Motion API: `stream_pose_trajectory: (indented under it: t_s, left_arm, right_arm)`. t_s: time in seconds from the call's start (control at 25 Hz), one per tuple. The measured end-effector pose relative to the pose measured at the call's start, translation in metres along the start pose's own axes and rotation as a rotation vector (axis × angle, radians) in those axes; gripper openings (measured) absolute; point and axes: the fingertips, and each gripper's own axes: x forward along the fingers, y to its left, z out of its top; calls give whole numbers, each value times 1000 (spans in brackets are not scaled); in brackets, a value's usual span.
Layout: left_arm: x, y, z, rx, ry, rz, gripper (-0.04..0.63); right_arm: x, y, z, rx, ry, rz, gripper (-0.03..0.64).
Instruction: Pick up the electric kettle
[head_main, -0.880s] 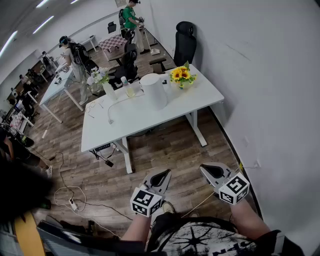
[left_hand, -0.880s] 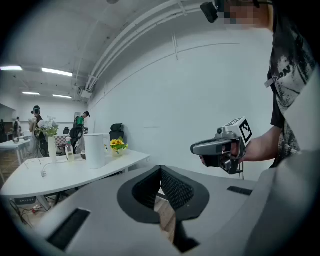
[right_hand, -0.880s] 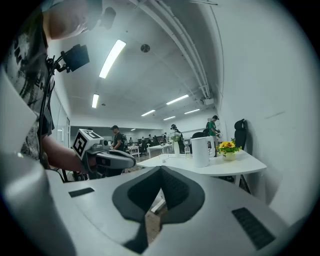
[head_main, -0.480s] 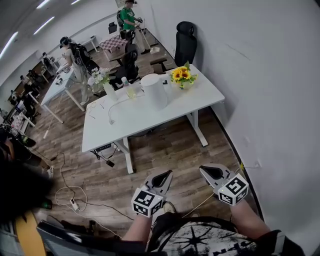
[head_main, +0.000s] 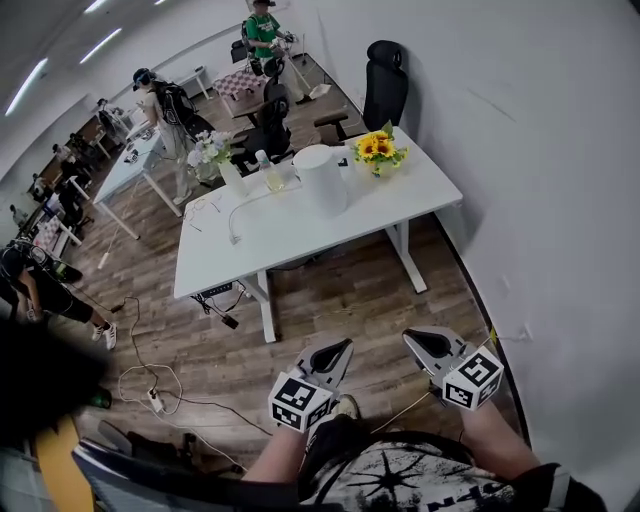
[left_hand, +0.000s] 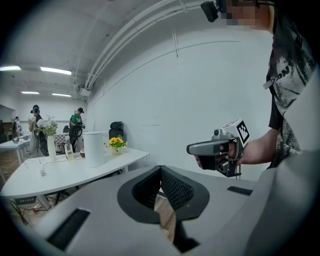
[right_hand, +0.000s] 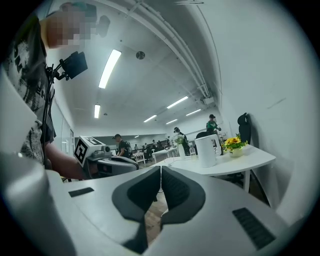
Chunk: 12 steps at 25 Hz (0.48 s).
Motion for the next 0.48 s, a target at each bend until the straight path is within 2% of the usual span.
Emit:
stream_pose_trajectory:
  t_s: [0.24,0.48]
  left_arm:
    - [12,15,-12,-19,26,-12,9]
    - [31,45,-10,-19,4,-15,10]
  right_arm:
    - [17,-13,-8,4,14,-1,23]
    - [40,-36,-14,12,53,-37,23]
